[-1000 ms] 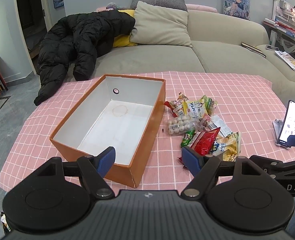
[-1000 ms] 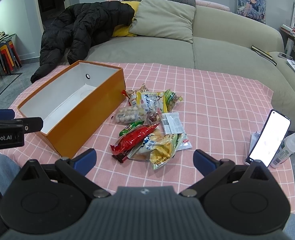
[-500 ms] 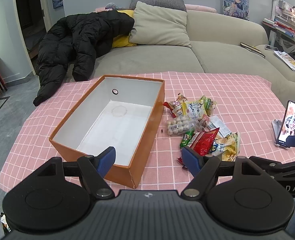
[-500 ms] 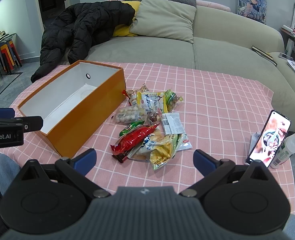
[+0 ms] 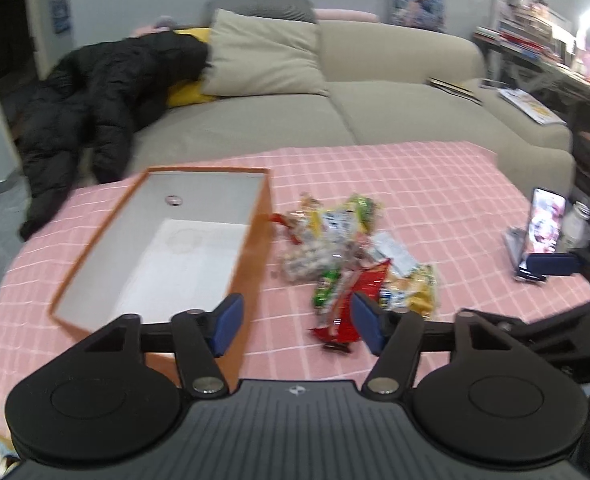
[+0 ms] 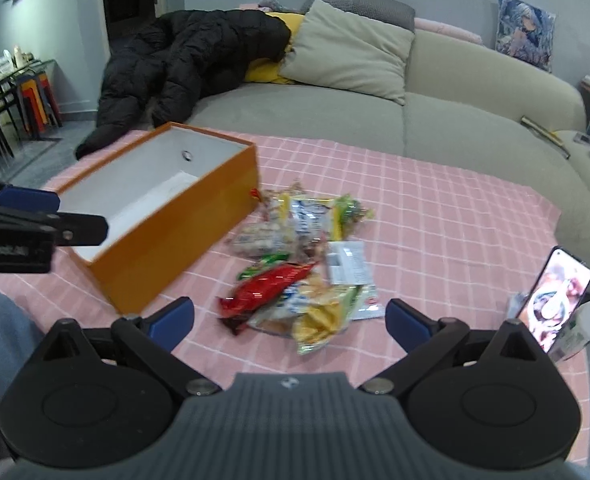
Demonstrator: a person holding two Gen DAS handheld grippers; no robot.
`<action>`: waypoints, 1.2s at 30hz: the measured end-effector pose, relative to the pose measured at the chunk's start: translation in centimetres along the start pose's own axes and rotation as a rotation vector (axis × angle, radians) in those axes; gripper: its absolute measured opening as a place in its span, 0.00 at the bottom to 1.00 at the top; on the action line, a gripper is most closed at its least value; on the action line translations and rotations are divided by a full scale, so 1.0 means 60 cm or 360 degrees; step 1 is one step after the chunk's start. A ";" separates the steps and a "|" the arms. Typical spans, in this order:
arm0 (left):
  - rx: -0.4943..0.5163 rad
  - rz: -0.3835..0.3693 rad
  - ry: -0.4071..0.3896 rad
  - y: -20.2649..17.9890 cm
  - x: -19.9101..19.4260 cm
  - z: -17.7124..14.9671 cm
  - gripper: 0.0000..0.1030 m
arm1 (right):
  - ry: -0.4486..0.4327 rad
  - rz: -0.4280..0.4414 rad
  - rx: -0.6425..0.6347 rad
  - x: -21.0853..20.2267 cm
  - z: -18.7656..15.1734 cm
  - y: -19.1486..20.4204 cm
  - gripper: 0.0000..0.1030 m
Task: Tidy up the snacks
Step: 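Grasp the red chip bag with the left tool while the right tool grasps the yellow-blue bread bag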
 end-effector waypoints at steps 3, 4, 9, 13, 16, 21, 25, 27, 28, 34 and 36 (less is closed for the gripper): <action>0.0020 -0.0098 0.0010 -0.024 0.019 0.004 0.63 | 0.0025 -0.0005 0.0032 0.019 -0.011 -0.029 0.68; 0.0036 -0.0124 0.0031 -0.033 0.028 0.004 0.62 | 0.0039 -0.0005 0.0047 0.026 -0.015 -0.037 0.64; 0.0176 -0.0269 0.0116 -0.083 0.083 -0.004 0.62 | 0.0083 0.0038 0.0149 0.068 -0.034 -0.063 0.60; 0.0243 -0.0341 0.0180 -0.110 0.124 -0.006 0.63 | 0.0134 0.0079 0.0055 0.106 -0.039 -0.064 0.63; 0.0301 -0.0346 0.0239 -0.122 0.161 -0.006 0.63 | 0.0156 0.0108 -0.0080 0.133 -0.035 -0.059 0.68; 0.0378 -0.0320 0.0369 -0.130 0.220 -0.016 0.63 | 0.0241 0.0109 -0.0255 0.186 -0.032 -0.055 0.68; 0.0379 -0.0338 0.0480 -0.136 0.262 -0.029 0.63 | 0.0303 0.0087 -0.0394 0.226 -0.034 -0.049 0.68; 0.0398 -0.0330 0.0514 -0.140 0.280 -0.036 0.63 | 0.0349 0.0074 -0.0446 0.245 -0.039 -0.048 0.68; 0.0405 -0.0326 0.0525 -0.141 0.287 -0.038 0.63 | 0.0358 0.0075 -0.0453 0.252 -0.041 -0.049 0.68; 0.0401 -0.0330 0.0558 -0.149 0.318 -0.043 0.63 | 0.0398 0.0037 -0.0419 0.275 -0.049 -0.073 0.59; 0.0413 -0.0318 0.0539 -0.149 0.325 -0.038 0.63 | 0.0398 0.0065 -0.0399 0.278 -0.046 -0.079 0.58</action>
Point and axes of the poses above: each gripper's, at about its wrist camera, not at the fingertips, and x roughly the way its jaws point, y to its left, z to its top, the point moved 10 cm from there along x, roughly the way its jaws point, and after that the axes turned 10 degrees about z, right-handed, at the moved point
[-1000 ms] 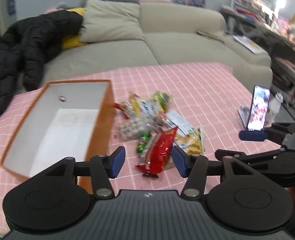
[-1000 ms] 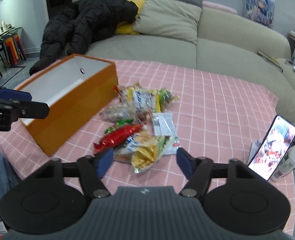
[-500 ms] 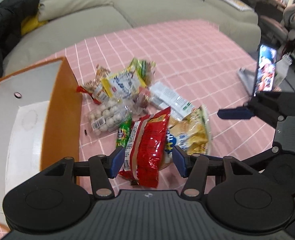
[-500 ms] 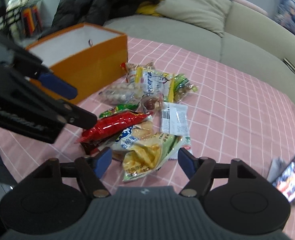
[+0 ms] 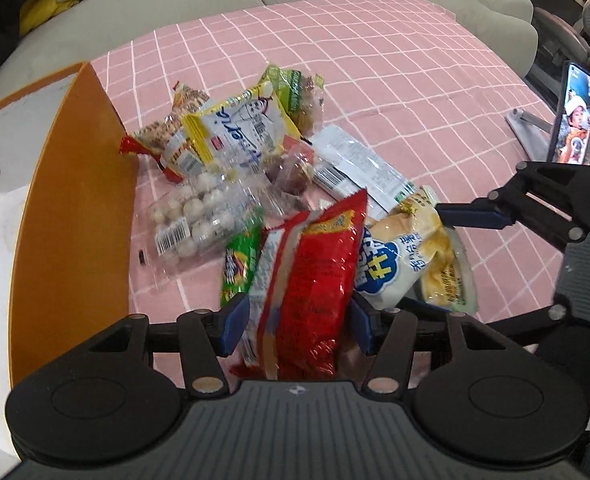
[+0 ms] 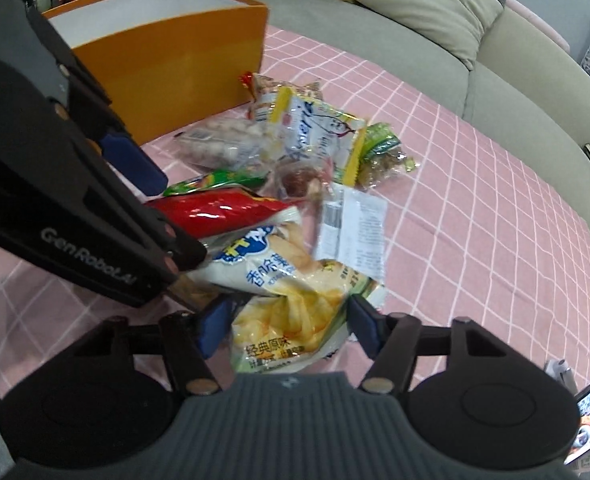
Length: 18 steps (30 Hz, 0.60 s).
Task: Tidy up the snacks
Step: 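Grasp the red chip bag with the left tool while the right tool grasps the yellow-blue bread bag, then carry both bags into the orange box and open both tools to release them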
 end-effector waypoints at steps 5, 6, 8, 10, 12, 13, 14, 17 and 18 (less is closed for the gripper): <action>0.0063 0.0011 0.0003 -0.001 0.014 0.012 0.57 | 0.0034 0.0073 -0.0011 -0.001 0.007 -0.007 0.49; 0.0056 -0.0004 0.0031 -0.001 0.017 0.013 0.56 | 0.0062 0.0084 -0.0009 0.000 0.008 -0.008 0.48; 0.0004 -0.0044 0.0104 0.002 0.020 0.016 0.52 | 0.0128 0.0105 0.0008 0.000 0.013 -0.013 0.42; -0.0059 -0.0057 0.0195 0.006 0.024 0.020 0.48 | 0.0212 0.0147 0.0035 0.003 0.018 -0.016 0.39; -0.0080 -0.0056 0.0227 0.007 0.026 0.027 0.43 | 0.0253 0.0172 0.0068 0.003 0.025 -0.021 0.34; -0.0085 -0.0062 0.0231 0.006 0.025 0.029 0.40 | 0.0264 0.0175 0.0083 0.003 0.028 -0.024 0.32; -0.0093 -0.0071 0.0229 0.006 0.024 0.031 0.36 | 0.0268 0.0175 0.0095 0.001 0.031 -0.025 0.31; -0.0150 -0.0093 0.0187 0.009 0.017 0.033 0.30 | 0.0265 0.0157 0.0114 -0.007 0.033 -0.027 0.29; -0.0173 -0.0099 0.0164 0.011 0.016 0.032 0.29 | 0.0251 0.0151 0.0113 -0.010 0.033 -0.028 0.28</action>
Point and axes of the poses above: each gripper's, at about its wrist camera, not at the fingertips, and x roughly the way its jaws point, y to its left, z to its top, the point moved 10 cm from there along x, roughly the way its jaws point, and after that the axes turned 10 degrees about z, right-handed, at the moved point
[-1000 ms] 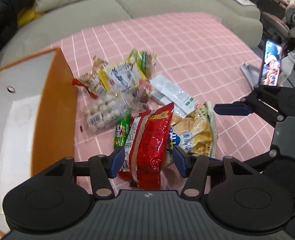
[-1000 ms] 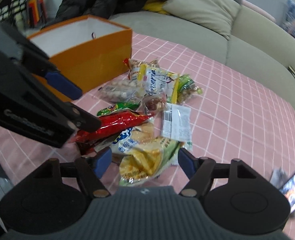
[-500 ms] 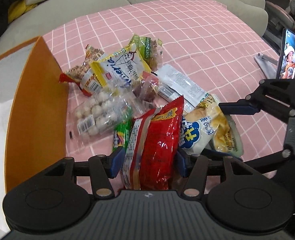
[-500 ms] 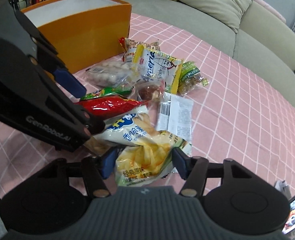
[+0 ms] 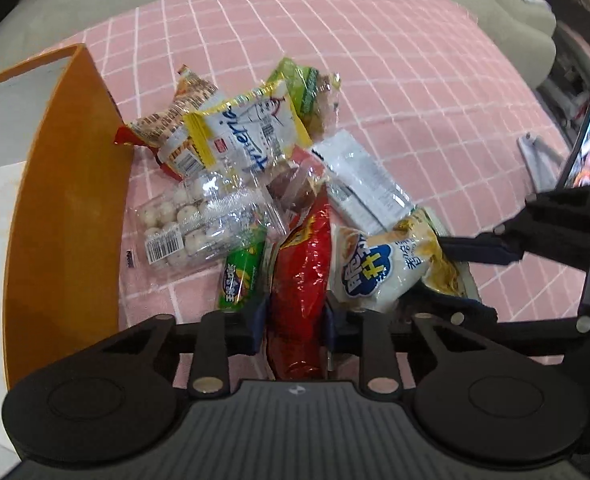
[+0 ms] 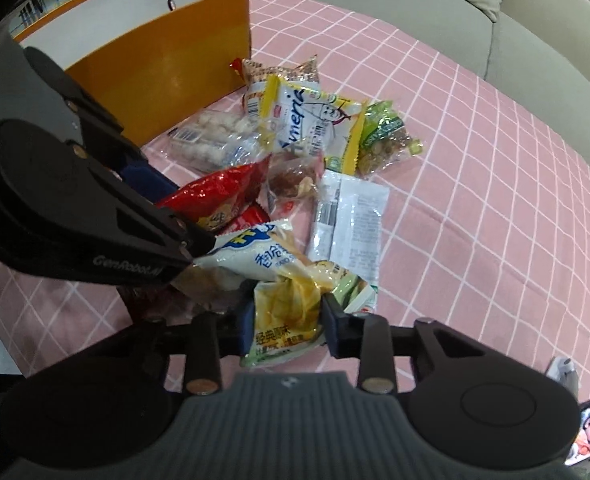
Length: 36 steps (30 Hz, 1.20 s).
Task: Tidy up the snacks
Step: 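Carry both bags into the orange box and open both tools to release them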
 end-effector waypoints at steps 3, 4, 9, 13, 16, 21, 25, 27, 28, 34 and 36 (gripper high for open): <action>-0.0041 0.0005 -0.0070 0.006 -0.008 -0.004 0.25 | -0.0056 -0.0045 -0.0012 -0.006 -0.003 -0.002 0.16; -0.0048 0.0004 -0.0088 0.007 -0.011 -0.007 0.25 | -0.0080 -0.0060 -0.0013 -0.010 -0.004 -0.002 0.15; -0.0105 0.0032 -0.0200 0.010 -0.057 -0.018 0.25 | -0.0189 -0.0131 0.0028 -0.047 -0.014 0.001 0.13; -0.0171 0.0051 -0.0311 0.021 -0.112 -0.029 0.25 | -0.0325 -0.0155 0.0094 -0.092 -0.015 0.012 0.13; -0.0210 0.0049 -0.0391 0.032 -0.156 -0.033 0.25 | -0.0421 -0.0154 0.0129 -0.126 -0.011 0.029 0.12; -0.0348 0.0038 -0.0509 0.079 -0.235 -0.031 0.25 | -0.0554 -0.0112 0.0106 -0.181 0.012 0.071 0.11; -0.0420 0.0059 -0.0564 0.136 -0.288 -0.031 0.25 | -0.0654 -0.0016 0.0073 -0.216 0.060 0.108 0.10; -0.0423 0.0098 -0.0587 0.171 -0.310 -0.031 0.25 | -0.0704 0.0041 0.0046 -0.230 0.090 0.130 0.10; -0.0425 0.0119 -0.0592 0.190 -0.318 -0.028 0.25 | -0.0726 0.0067 0.0030 -0.236 0.107 0.142 0.10; -0.0369 0.0268 -0.0549 0.286 -0.323 -0.015 0.25 | -0.0783 0.0204 -0.0096 -0.233 0.218 0.218 0.10; -0.0373 0.0291 -0.0503 0.319 -0.308 -0.006 0.25 | -0.0733 0.0263 -0.0114 -0.203 0.256 0.231 0.10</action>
Point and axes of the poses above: each gripper's, at about its wrist camera, not at the fingertips, and x roughly the way its jaws point, y to its left, z to its top, the point moved 10 cm from there along x, roughly the way its jaws point, and after that the axes turned 10 degrees about z, right-handed, at the moved point
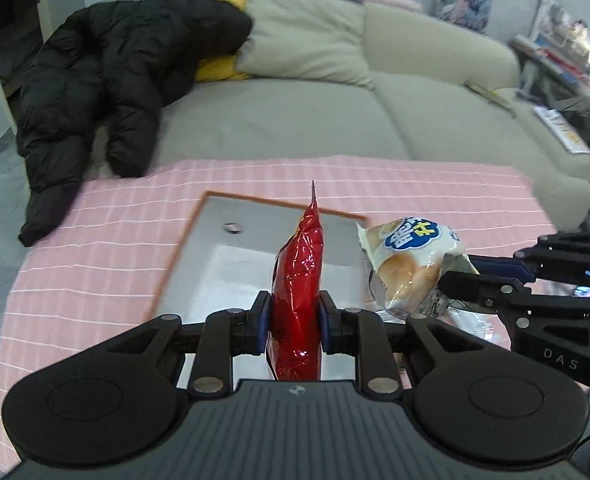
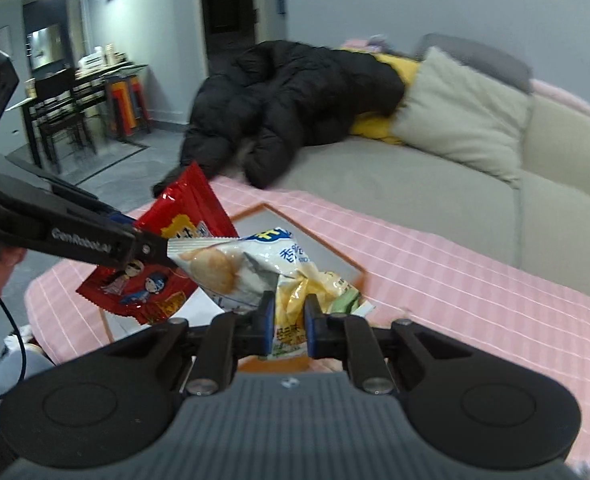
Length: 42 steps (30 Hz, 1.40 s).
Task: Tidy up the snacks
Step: 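Carry both bags into the orange box and open both tools to release them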
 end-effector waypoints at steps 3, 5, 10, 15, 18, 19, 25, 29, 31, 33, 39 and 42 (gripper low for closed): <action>0.0008 0.0030 0.0093 0.033 0.052 0.006 0.25 | 0.0082 0.0034 -0.0143 0.071 0.025 0.006 0.10; 0.0030 0.0045 0.0134 0.043 0.089 0.008 0.25 | 0.0143 0.0025 -0.0274 0.114 0.037 0.004 0.10; 0.0089 0.0113 0.0210 0.040 0.173 0.009 0.25 | 0.0317 -0.0038 -0.0594 0.210 0.044 -0.013 0.10; 0.0158 0.0083 0.0278 0.030 0.238 0.009 0.25 | 0.0482 -0.0049 -0.0671 0.272 0.014 -0.052 0.10; 0.0222 0.0110 0.0326 0.029 0.273 0.005 0.25 | 0.0548 -0.0007 -0.0609 0.307 0.000 -0.068 0.10; 0.0238 0.0113 0.0335 0.029 0.282 0.004 0.25 | 0.0565 0.0003 -0.0591 0.318 -0.004 -0.071 0.10; 0.0234 0.0106 0.0454 0.042 0.329 -0.010 0.25 | 0.0675 0.0029 -0.0573 0.367 -0.034 -0.076 0.10; 0.0229 0.0113 0.0487 0.050 0.347 -0.021 0.26 | 0.0719 0.0041 -0.0525 0.375 -0.055 -0.081 0.11; 0.0228 0.0110 0.0483 0.049 0.352 -0.022 0.27 | 0.0736 0.0052 -0.0479 0.375 -0.063 -0.085 0.12; 0.0241 0.0122 0.0481 0.047 0.351 -0.021 0.33 | 0.0737 0.0055 -0.0453 0.377 -0.069 -0.089 0.13; 0.0250 0.0140 0.0424 0.040 0.328 -0.008 0.52 | 0.0732 0.0032 -0.0384 0.369 -0.059 -0.094 0.51; 0.0240 0.0153 0.0351 0.041 0.300 0.003 0.62 | 0.0710 0.0029 -0.0362 0.353 -0.046 -0.086 0.51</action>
Point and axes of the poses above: each gripper's, at about its wrist camera, not at the fingertips, and x roughly the way its jaws point, y to its left, z to its top, the point moved 10 cm from there along x, roughly the way its jaws point, and after that the axes turned 10 degrees about z, right-handed, at the moved point
